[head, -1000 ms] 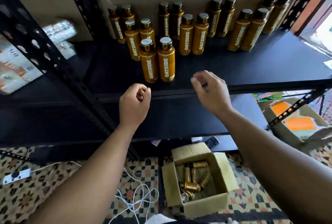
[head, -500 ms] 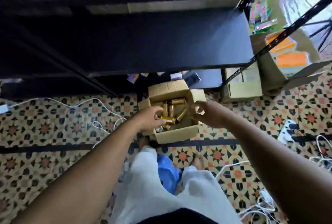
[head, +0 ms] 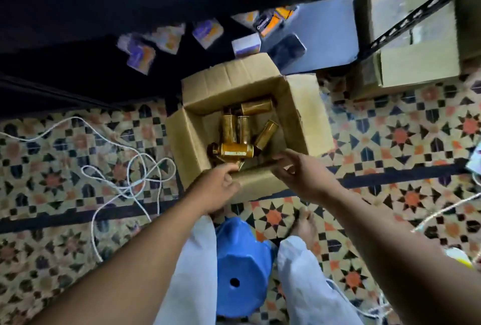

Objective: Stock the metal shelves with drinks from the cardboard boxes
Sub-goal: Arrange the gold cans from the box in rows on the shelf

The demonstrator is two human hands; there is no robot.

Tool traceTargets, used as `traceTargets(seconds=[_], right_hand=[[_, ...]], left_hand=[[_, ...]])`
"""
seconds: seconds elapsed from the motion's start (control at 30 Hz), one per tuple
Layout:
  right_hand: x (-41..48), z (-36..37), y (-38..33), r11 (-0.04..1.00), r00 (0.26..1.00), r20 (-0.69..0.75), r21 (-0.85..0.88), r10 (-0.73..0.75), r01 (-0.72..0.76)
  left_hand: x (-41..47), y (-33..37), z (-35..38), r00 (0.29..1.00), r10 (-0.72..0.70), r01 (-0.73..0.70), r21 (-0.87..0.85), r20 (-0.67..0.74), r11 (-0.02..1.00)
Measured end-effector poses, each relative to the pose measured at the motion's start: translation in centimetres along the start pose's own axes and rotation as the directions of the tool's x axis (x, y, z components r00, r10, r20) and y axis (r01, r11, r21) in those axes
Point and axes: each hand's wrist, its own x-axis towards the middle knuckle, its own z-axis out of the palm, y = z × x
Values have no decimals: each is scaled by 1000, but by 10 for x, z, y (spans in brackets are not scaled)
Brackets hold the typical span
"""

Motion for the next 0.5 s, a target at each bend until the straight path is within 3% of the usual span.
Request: traceTargets(seconds=[0.33,0.4,0.5], right_hand=[[208,91,86,994,996,-39,83,78,-74],[227,96,102,995,998,43,84,41,-45],[255,98,118,995,984,176,-84,-30,45]], left_hand=[[223,-66,-2,992,89,-55,326,-90,944],[245,-75,2,999,21,-4,371,-43,929],[261,-82,8,995,-84,58,387,50,920]])
